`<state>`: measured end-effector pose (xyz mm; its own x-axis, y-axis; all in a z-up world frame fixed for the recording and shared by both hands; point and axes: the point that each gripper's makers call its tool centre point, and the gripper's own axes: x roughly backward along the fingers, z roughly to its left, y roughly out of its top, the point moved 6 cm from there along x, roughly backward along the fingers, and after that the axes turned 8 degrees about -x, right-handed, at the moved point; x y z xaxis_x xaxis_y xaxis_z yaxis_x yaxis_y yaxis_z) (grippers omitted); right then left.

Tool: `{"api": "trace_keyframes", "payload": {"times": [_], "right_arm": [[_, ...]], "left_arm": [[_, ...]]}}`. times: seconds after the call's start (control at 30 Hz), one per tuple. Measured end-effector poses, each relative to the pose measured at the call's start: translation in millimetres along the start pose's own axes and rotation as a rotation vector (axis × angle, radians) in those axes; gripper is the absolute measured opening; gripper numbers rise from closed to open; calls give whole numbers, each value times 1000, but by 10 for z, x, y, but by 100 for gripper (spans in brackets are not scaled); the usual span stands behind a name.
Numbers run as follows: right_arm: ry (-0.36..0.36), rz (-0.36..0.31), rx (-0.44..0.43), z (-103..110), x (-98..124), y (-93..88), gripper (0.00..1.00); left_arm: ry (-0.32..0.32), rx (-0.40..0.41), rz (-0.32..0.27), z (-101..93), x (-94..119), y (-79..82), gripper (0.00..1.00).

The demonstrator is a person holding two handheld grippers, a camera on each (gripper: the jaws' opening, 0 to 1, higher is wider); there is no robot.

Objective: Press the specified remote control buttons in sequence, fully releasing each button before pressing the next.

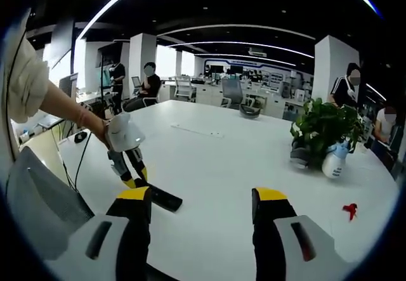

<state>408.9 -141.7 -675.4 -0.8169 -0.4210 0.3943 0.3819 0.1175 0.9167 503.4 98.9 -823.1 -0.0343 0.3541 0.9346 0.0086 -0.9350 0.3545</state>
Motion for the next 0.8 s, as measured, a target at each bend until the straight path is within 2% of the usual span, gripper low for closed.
{"api": "trace_keyframes", "payload": {"times": [0.8], "right_arm": [[15, 23, 29, 44, -11, -22, 66]], "left_arm": [[-5, 9, -32, -362, 15, -16, 24]]}}
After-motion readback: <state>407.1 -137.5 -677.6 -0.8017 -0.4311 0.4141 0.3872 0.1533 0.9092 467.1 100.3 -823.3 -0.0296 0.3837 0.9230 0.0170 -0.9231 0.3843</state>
